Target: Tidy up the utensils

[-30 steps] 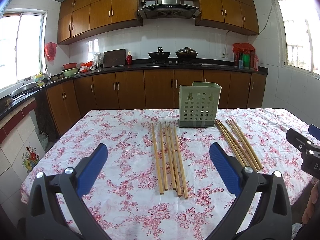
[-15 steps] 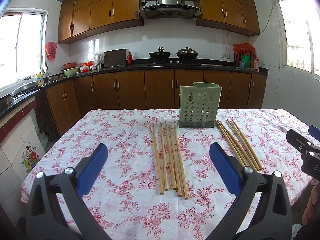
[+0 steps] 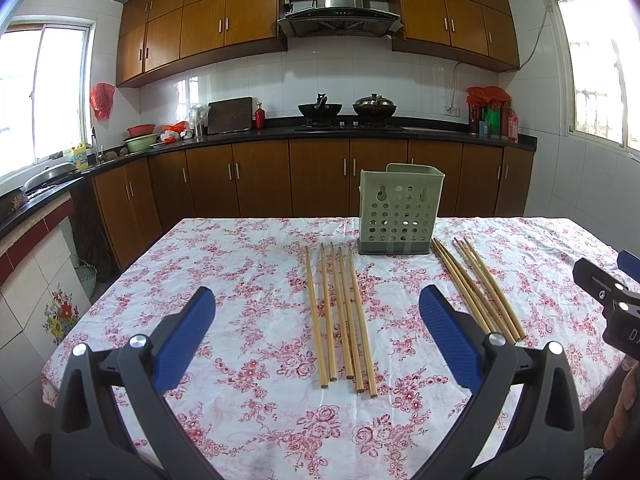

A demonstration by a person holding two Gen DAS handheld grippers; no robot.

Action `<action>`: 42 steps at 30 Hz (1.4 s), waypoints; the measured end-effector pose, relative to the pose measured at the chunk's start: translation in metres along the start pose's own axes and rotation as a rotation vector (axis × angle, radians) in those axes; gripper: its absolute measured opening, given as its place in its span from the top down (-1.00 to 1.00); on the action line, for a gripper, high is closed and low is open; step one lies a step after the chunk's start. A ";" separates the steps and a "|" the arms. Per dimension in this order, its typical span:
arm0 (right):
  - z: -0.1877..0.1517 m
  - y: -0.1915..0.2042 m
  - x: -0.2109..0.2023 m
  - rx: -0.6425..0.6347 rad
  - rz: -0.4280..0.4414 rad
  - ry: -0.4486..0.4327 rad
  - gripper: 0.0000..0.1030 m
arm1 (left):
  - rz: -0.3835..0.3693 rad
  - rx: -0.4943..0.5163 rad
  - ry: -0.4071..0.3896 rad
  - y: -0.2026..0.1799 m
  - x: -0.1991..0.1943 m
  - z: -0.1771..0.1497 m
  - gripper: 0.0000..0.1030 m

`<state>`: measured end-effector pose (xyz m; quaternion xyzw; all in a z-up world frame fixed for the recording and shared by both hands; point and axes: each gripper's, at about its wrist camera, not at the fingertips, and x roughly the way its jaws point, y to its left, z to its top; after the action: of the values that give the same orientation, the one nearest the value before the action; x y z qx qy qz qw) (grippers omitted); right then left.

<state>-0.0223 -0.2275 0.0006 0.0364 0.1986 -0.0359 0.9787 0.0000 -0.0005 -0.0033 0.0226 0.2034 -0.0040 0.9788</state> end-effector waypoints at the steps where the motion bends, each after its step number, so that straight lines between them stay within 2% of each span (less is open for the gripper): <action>1: 0.000 0.000 0.000 0.000 0.000 0.000 -0.97 | 0.000 0.000 0.000 0.000 0.000 0.000 -0.93; 33: -0.007 -0.002 -0.001 0.005 0.002 0.006 -0.97 | 0.007 0.001 0.011 0.004 0.004 -0.004 -0.93; 38: -0.001 -0.004 0.006 0.003 -0.001 0.029 -0.97 | 0.021 -0.007 0.042 0.007 0.013 -0.005 -0.93; 42: -0.009 -0.011 0.029 0.024 -0.020 0.094 -0.97 | 0.041 -0.020 0.112 0.015 0.033 -0.006 -0.93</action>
<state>0.0002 -0.2397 -0.0195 0.0480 0.2443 -0.0465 0.9674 0.0284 0.0145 -0.0217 0.0169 0.2575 0.0193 0.9659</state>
